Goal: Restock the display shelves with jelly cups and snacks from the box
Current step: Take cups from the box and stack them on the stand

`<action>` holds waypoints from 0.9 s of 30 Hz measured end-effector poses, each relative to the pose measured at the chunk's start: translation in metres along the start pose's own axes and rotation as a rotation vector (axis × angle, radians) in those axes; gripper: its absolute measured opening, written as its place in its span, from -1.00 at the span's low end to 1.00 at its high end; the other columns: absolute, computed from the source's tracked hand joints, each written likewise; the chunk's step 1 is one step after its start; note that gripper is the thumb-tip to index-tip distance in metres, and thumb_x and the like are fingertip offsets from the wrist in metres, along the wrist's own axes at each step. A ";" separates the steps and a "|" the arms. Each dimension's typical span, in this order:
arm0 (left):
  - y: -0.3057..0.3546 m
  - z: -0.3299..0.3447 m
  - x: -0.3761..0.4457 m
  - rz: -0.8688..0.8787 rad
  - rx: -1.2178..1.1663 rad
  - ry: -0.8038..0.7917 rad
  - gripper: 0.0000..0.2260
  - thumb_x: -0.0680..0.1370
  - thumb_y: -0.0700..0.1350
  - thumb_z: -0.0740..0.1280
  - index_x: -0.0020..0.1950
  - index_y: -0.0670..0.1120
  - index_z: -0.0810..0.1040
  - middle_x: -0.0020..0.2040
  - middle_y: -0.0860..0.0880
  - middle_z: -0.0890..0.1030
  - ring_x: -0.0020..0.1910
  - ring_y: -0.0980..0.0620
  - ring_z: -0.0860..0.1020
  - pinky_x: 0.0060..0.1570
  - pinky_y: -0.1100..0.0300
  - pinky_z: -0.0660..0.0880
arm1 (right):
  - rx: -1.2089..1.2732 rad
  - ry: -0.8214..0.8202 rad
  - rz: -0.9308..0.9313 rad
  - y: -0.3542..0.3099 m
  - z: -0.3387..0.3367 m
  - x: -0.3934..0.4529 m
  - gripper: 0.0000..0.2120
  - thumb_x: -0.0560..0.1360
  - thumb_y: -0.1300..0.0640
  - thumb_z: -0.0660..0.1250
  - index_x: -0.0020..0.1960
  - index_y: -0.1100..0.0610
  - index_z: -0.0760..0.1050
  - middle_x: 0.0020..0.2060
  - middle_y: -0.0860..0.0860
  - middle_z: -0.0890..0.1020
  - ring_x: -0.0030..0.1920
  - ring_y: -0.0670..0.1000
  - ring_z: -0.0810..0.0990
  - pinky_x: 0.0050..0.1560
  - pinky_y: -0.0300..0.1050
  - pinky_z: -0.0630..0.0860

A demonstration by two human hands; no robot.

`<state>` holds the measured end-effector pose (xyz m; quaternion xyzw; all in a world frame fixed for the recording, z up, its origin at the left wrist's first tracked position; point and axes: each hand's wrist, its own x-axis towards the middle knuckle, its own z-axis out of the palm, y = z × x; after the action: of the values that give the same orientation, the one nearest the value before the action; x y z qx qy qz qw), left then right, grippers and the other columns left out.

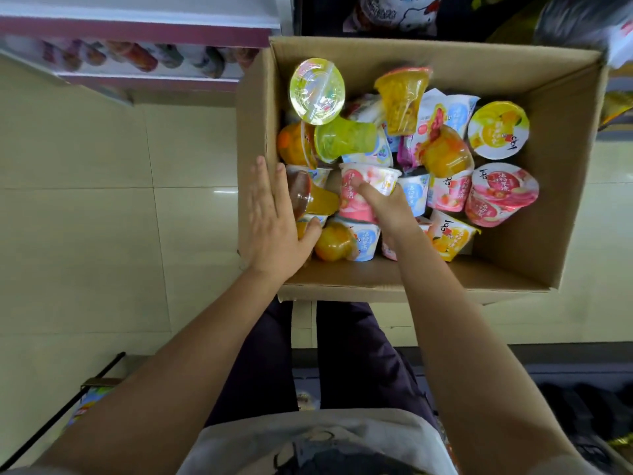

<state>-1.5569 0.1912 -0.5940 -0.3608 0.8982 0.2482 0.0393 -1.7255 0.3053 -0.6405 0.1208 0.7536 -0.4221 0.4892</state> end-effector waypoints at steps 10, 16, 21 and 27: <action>0.096 -0.009 0.029 -0.324 -0.866 -0.368 -0.52 0.50 0.11 0.47 0.34 -0.04 0.48 0.13 0.13 0.62 0.10 0.21 0.60 -0.04 0.49 0.45 | 0.558 -0.371 -0.061 -0.010 -0.054 -0.090 -0.40 0.54 0.09 0.41 0.46 0.32 0.31 0.34 0.29 0.51 0.35 0.23 0.50 0.37 0.16 0.44; 0.144 0.022 0.045 -0.477 -1.073 -0.429 -0.70 0.43 -0.04 0.55 0.04 0.06 0.50 -0.04 0.08 0.66 -0.12 0.15 0.67 -0.20 0.24 0.58 | 0.415 -0.003 -0.088 0.005 -0.121 -0.085 -0.73 0.60 0.14 0.34 0.26 0.21 0.58 0.11 0.11 0.68 0.11 0.09 0.64 0.22 0.04 0.52; 0.179 0.054 0.045 -0.498 -1.017 -0.485 -0.85 0.49 -0.04 0.49 -0.04 0.04 0.54 -0.20 0.09 0.72 -0.18 0.09 0.70 -0.21 0.14 0.64 | 0.481 0.637 -0.016 0.028 -0.168 -0.054 -0.46 0.40 0.09 0.54 0.32 0.07 0.42 0.23 0.02 0.56 0.23 0.00 0.56 0.32 0.03 0.50; 0.197 0.075 0.048 -0.563 -0.937 -0.469 -0.84 0.50 -0.01 0.49 -0.05 0.05 0.52 -0.06 0.01 0.69 -0.17 0.11 0.69 -0.11 0.09 0.63 | 0.303 0.478 0.020 0.029 -0.183 -0.011 -0.13 0.35 0.08 0.58 0.55 0.12 0.22 0.41 0.09 0.45 0.41 0.08 0.42 0.42 -0.01 0.38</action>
<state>-1.7321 0.3183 -0.5893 -0.4994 0.5301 0.6713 0.1376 -1.8188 0.4637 -0.6164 0.2960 0.7747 -0.4845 0.2784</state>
